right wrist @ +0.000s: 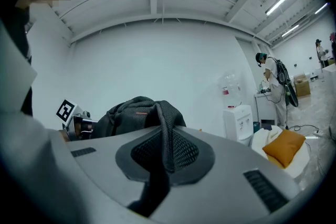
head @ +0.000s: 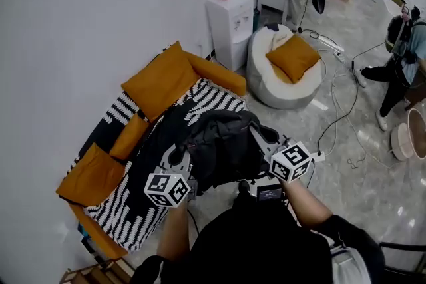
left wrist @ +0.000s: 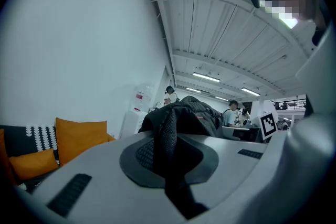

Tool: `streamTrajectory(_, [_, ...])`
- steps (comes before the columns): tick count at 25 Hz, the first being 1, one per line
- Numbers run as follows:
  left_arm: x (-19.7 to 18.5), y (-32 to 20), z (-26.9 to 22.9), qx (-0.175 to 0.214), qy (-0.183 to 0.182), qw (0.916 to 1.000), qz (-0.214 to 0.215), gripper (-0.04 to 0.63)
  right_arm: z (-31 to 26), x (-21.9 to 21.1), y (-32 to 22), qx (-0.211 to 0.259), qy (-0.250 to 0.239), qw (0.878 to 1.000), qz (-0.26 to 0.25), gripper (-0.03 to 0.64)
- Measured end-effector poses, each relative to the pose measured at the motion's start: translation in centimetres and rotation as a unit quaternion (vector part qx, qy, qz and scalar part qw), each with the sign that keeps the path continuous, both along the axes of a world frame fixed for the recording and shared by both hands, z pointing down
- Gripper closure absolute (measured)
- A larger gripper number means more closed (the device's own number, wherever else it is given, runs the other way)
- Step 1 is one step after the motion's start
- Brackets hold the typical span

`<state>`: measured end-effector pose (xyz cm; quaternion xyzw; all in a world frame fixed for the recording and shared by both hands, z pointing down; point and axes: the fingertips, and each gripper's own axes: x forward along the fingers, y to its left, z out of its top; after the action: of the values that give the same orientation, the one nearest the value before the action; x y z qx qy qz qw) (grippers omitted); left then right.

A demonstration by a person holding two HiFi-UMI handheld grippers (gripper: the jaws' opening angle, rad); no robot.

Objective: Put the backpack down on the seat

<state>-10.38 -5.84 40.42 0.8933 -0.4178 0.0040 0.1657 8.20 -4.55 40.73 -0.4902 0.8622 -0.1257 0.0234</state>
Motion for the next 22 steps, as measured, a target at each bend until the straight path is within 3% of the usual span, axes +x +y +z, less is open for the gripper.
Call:
streamTrajectory(11, [2.2, -10.8, -0.3, 0.009, 0.011, 0.9992, -0.038, 0.565, -0.5, 2.3, -12.0, 0.015, 0.006, 0.999, -0.041, 0.572])
streamTrajectory(22, [1.8, -20.8, 1.6, -0.012, 0.017, 0.9987, -0.046, 0.565, 1.4, 1.8, -22.1, -0.011, 0.002, 0.998, -0.054, 0.572])
